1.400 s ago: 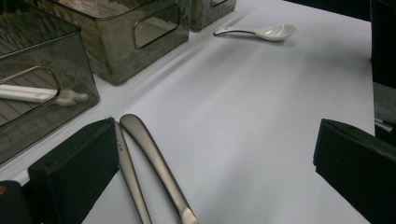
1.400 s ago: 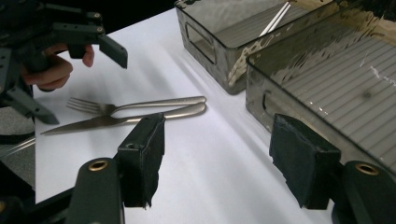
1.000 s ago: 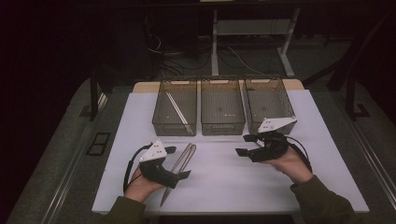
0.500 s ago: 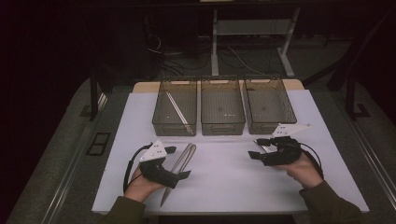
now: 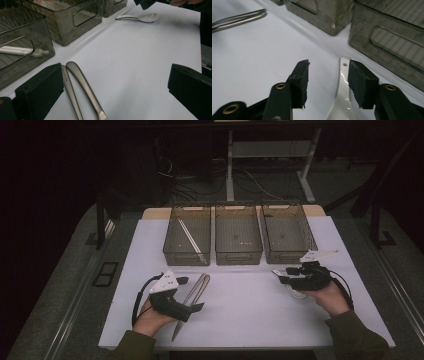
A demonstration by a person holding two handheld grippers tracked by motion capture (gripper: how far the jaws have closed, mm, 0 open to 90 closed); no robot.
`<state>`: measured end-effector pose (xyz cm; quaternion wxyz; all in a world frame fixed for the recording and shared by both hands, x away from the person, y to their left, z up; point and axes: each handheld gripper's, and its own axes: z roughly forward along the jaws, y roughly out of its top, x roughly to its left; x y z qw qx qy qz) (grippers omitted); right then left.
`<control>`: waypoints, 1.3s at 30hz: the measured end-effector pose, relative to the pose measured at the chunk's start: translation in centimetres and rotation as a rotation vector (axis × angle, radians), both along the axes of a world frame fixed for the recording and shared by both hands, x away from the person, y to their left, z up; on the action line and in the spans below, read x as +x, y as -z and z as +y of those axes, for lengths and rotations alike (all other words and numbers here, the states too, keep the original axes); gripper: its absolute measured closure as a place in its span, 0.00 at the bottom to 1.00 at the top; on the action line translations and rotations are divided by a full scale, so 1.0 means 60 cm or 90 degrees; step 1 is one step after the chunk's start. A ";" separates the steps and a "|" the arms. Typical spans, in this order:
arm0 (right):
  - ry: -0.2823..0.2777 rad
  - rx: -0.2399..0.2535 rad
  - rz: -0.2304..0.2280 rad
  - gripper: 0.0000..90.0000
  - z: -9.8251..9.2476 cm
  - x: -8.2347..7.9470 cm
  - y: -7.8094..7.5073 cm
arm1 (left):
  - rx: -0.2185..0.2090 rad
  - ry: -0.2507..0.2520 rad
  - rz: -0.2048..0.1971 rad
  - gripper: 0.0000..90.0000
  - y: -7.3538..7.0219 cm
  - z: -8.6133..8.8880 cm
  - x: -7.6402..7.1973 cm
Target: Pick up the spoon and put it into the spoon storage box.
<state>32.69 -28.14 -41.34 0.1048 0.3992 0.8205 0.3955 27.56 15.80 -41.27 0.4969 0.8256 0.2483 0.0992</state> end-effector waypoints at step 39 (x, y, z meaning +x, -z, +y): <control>-0.004 -0.067 0.067 1.00 0.015 0.064 0.047 | -0.002 -0.001 0.001 0.00 0.001 -0.001 0.000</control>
